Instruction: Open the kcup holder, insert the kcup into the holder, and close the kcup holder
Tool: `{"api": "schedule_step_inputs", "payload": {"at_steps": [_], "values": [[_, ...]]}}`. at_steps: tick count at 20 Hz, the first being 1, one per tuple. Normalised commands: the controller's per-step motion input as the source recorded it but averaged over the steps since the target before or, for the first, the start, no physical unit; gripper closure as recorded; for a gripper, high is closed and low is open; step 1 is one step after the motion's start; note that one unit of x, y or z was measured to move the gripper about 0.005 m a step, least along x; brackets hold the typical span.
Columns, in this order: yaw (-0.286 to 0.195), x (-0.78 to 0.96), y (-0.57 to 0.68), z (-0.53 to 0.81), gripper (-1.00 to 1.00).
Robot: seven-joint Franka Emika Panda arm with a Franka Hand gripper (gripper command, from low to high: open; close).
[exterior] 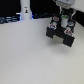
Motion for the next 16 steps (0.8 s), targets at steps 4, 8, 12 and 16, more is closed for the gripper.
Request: {"api": "schedule_step_inputs", "payload": {"at_steps": [4, 8, 12, 16], "values": [[0.0, -0.27, -0.29, 0.04, 1.0], [0.0, -0.01, -0.03, -0.04, 1.0], [-0.004, 0.01, -0.04, -0.17, 1.0], [-0.001, 0.02, -0.04, -0.19, 1.0]]}}
